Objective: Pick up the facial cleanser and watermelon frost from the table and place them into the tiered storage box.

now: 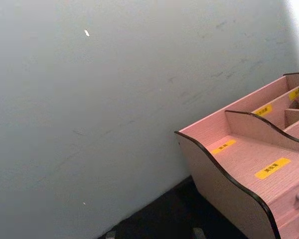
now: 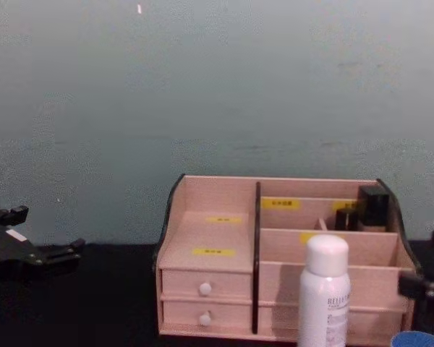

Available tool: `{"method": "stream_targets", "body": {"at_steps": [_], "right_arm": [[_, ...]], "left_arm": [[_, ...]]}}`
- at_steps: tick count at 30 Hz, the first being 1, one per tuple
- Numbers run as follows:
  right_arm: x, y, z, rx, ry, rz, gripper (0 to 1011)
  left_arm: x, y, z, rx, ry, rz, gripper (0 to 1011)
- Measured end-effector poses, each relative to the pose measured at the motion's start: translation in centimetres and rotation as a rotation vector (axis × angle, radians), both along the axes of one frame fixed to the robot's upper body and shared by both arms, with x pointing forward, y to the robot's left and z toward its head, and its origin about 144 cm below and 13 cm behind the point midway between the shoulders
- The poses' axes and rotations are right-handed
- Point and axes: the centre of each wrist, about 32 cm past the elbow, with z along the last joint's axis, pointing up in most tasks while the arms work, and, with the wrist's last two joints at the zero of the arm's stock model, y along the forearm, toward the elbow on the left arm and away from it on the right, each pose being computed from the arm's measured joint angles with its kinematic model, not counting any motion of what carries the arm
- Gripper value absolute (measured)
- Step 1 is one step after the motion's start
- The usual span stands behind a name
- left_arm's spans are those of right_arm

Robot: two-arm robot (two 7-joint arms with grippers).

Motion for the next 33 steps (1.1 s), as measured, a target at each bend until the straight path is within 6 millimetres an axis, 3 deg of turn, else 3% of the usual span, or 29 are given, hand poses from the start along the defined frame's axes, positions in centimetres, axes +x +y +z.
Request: {"method": "stream_targets", "body": {"at_steps": [14,33], "right_arm": [[1.0,1.6,-0.9,-0.004,0.068,0.111,1003],[3.5,4.0,-1.6,-0.018,0.109,0.120,1003]], "left_arm": [[0.0,0.0,0.0,0.000,0.000,0.000,1001],[0.0,0.0,0.0,0.000,0.000,0.000,1001]]}}
